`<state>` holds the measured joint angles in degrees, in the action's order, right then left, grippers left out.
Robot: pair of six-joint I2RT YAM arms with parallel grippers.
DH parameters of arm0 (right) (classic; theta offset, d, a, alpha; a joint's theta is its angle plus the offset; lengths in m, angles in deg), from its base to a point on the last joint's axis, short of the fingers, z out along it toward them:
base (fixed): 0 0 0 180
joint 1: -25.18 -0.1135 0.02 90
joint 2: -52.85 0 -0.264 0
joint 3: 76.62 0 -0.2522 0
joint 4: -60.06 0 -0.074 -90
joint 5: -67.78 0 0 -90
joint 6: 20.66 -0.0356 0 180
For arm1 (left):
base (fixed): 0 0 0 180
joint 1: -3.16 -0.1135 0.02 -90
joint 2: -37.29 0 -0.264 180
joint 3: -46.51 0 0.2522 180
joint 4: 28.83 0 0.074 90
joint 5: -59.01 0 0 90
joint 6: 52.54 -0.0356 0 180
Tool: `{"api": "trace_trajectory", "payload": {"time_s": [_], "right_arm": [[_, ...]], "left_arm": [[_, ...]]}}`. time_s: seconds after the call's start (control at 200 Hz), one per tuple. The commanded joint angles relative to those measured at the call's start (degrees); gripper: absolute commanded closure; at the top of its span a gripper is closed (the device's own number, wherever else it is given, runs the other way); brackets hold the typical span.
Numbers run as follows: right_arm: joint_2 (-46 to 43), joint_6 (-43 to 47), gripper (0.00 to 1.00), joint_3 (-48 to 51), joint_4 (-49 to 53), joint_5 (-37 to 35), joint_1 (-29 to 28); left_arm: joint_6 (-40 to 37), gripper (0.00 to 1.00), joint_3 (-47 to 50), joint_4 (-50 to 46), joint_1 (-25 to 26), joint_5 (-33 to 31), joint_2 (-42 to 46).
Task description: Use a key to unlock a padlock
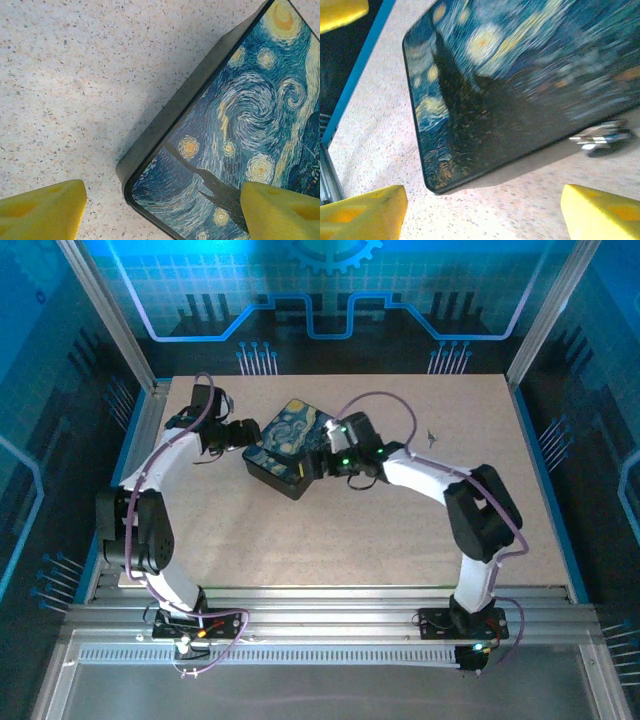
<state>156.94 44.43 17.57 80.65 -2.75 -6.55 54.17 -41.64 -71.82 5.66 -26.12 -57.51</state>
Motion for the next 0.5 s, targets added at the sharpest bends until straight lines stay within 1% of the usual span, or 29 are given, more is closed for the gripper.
{"api": "trace_trajectory", "payload": {"time_s": [0.0,0.06,0.125,0.155,0.185,0.22,0.285,0.32,0.4,0.495], "right_arm": [[-7.11,6.09,0.18,-0.14,8.19,-1.94,6.21],[-8.33,8.24,0.19,-0.76,11.85,-4.3,10.31],[-8.66,9.65,0.21,-1.59,14.82,-7.04,15.36],[-8.57,10.09,0.23,-1.91,15.74,-8.43,17.75],[-8.33,10.43,0.28,-2.32,16.37,-9.85,19.96],[-7.69,10.82,0.32,-2.93,17.1,-11.34,22.53],[-6.0,11.4,0.36,-4.16,18.05,-13.24,26.58],[-4.72,11.9,0.39,-5.19,18.73,-13.87,28.25],[-1.24,12.51,0.4,-7.78,20.02,-14.7,31.33],[2.92,12.93,0.41,-10.85,21.29,-14.96,32.79]], "left_arm": [[1.85,0.18,1.85,0.17,-0.4,-0.82,2.52],[2.26,0.18,2.31,0.61,-0.39,-0.39,2.54],[2.62,0.18,2.5,0.84,-0.43,0.01,2.6],[2.83,0.18,2.56,0.97,-0.39,0.28,2.63],[2.95,0.18,2.73,1.11,-0.4,0.52,2.76],[3.14,0.18,2.85,1.28,-0.38,0.85,2.95],[3.49,0.18,2.95,1.48,-0.16,1.23,3.29],[3.51,0.19,3.03,1.53,-0.13,1.47,3.45],[3.51,0.18,3.04,1.37,0.41,1.42,3.76],[3.25,0.18,3.11,1.2,0.96,1.29,4.23]]}}
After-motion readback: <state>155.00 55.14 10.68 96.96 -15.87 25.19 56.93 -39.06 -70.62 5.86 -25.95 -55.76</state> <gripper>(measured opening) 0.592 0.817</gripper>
